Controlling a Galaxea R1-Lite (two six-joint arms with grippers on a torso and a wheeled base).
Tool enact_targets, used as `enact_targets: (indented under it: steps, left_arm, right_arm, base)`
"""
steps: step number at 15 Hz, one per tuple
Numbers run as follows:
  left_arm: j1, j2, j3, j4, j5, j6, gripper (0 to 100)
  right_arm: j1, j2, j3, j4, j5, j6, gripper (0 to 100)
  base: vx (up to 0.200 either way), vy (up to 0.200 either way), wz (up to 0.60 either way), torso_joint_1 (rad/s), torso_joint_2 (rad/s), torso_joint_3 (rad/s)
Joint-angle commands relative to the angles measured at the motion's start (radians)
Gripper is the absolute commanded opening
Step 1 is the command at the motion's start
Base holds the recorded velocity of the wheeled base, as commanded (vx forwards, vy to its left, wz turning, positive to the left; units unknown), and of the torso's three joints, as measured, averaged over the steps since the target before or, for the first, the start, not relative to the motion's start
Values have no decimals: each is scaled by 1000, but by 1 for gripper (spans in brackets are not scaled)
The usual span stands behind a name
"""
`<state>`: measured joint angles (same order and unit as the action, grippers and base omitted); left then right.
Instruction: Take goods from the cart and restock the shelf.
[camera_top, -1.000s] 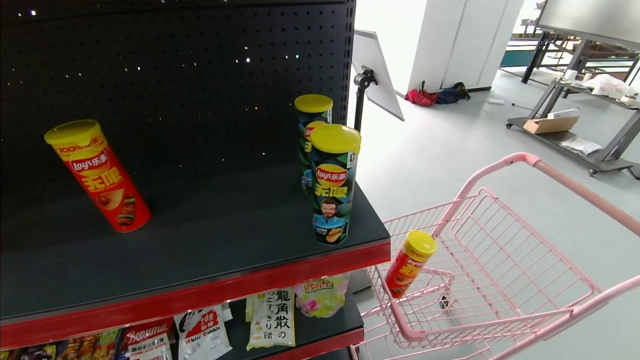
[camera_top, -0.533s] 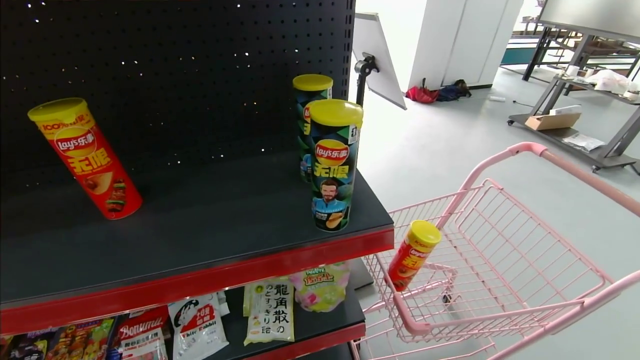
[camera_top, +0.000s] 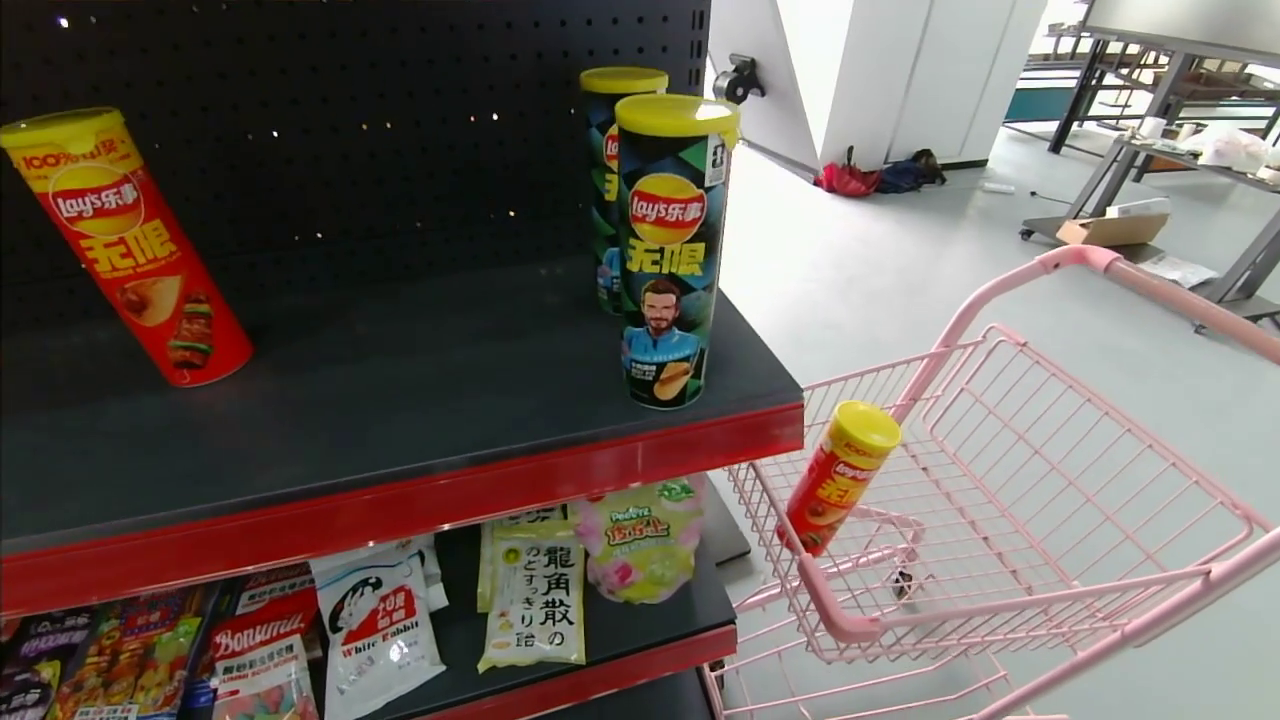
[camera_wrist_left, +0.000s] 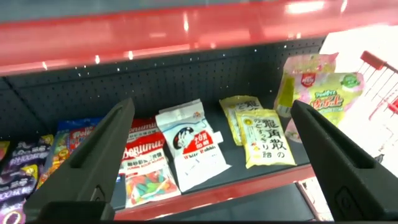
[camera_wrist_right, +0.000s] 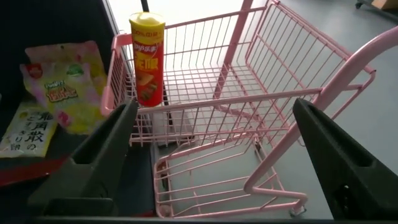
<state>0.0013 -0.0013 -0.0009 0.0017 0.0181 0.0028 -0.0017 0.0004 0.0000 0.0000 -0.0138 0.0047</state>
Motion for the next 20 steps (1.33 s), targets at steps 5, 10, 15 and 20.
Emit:
enact_targets:
  steps: [5,10,15,20]
  left_arm:
    - [0,1,1,0,0,0,100]
    - [0,1,1,0,0,0,100]
    - [0,1,-1,0,0,0,100]
    - [0,1,-1,0,0,0,100]
  right_arm:
    - [5,16,-46,-2,18,-2,100]
    - [149,885,-663,-61,160,123,100]
    - [235,1455,-387,-699,250,161,100]
    - [235,1708,-402,-853,250,161,100]
  base:
    - [0,0,0,-101,307,205]
    - [0,0,0,-1,11,7]
    - [0,0,0,0,0,0]
    - [0,0,0,0,0,0]
